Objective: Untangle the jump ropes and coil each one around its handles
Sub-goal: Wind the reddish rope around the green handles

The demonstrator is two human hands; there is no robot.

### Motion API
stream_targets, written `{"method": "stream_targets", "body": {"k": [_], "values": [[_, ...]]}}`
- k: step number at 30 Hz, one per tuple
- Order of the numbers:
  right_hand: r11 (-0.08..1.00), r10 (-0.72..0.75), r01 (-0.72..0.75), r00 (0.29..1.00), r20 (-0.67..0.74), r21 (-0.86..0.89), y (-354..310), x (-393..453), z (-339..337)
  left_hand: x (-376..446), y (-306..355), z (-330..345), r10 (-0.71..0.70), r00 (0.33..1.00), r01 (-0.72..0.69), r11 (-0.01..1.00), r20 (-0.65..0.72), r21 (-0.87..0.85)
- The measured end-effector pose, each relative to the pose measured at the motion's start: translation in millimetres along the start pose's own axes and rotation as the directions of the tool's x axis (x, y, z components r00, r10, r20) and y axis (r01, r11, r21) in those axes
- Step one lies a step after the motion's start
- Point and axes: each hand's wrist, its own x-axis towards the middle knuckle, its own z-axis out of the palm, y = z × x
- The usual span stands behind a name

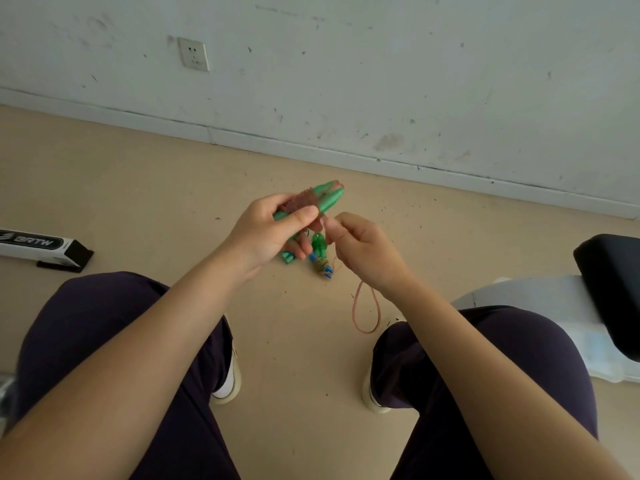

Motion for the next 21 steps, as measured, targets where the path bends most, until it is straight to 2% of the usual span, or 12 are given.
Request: {"method": "stream_targets", "body": {"k": [3, 8, 13, 15, 17, 21], "values": [[0.991, -0.025, 0.030, 0.999, 0.038, -0.132, 0, 0, 2, 1, -3, 0, 0.022, 0.997, -0.022, 1.000, -0.078, -0.003], [0.964, -0.097, 0.112, 0.992, 0.077, -0.239, -3, 0, 1, 0, -10, 1, 0.080, 0.990, -0.068, 0.992, -0.114, 0.109], [0.922, -0.183, 0.216, 0.975, 0.130, -0.323, -4, -4, -3, 3, -12, -1, 0.028, 0.991, 0.006, 0.967, -0.128, 0.256], [0.903, -0.216, 0.246, 0.969, 0.123, -0.353, -4, -4, -10, 4, -9, -4, -0.030, 0.997, 0.052, 0.954, -0.076, 0.296], [0.880, -0.279, 0.284, 0.958, 0.069, -0.382, -2, -1, -22, 3, -7, -3, -0.098, 0.994, 0.080, 0.950, 0.044, 0.301], [0.867, -0.336, 0.323, 0.941, 0.034, -0.380, -1, 0, -32, -1, -4, -1, -0.237, 0.937, 0.149, 0.936, 0.256, 0.320]]}}
